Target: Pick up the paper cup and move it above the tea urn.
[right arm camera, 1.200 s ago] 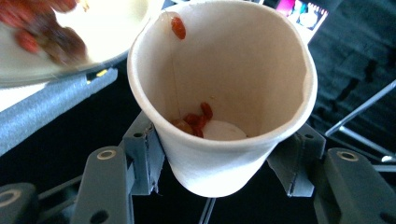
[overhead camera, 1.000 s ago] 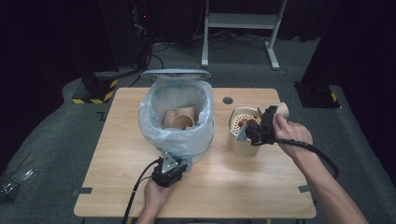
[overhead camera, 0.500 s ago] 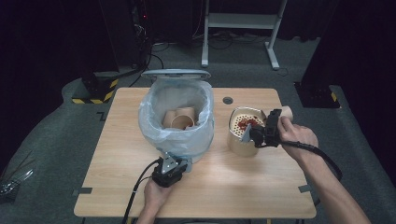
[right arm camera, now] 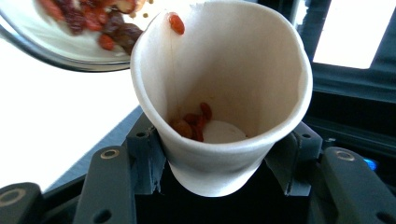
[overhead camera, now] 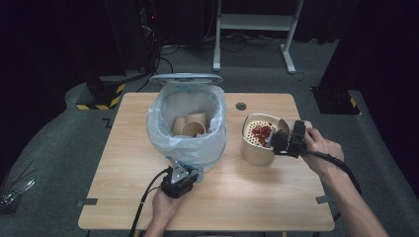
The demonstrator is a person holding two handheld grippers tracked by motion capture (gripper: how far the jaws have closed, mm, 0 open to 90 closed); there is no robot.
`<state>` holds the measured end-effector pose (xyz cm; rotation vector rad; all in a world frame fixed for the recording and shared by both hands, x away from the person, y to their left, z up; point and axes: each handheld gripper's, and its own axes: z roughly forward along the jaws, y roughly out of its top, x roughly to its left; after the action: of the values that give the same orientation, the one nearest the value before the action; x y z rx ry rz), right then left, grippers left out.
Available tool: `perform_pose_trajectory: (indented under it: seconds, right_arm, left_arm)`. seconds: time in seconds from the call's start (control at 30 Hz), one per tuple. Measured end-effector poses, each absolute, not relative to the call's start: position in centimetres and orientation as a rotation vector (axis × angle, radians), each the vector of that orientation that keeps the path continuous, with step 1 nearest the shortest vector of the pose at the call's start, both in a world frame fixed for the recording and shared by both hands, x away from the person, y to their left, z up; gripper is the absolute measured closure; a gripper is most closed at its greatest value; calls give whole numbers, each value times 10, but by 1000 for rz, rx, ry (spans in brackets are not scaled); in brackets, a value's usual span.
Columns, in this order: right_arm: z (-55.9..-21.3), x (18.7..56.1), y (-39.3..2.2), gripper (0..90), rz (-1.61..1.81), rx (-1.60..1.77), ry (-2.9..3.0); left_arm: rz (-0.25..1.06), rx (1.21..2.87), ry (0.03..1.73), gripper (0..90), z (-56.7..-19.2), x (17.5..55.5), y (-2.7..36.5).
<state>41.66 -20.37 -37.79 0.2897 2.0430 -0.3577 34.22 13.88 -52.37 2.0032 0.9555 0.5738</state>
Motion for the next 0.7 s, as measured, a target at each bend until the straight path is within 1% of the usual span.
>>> perform_pose_trajectory:
  seconds: [0.7]
  right_arm:
    - [-375, 406, -240, 432, 100, 554, 2147]
  left_arm:
    - [568, 2005, 954, 658, -524, 342, 139]
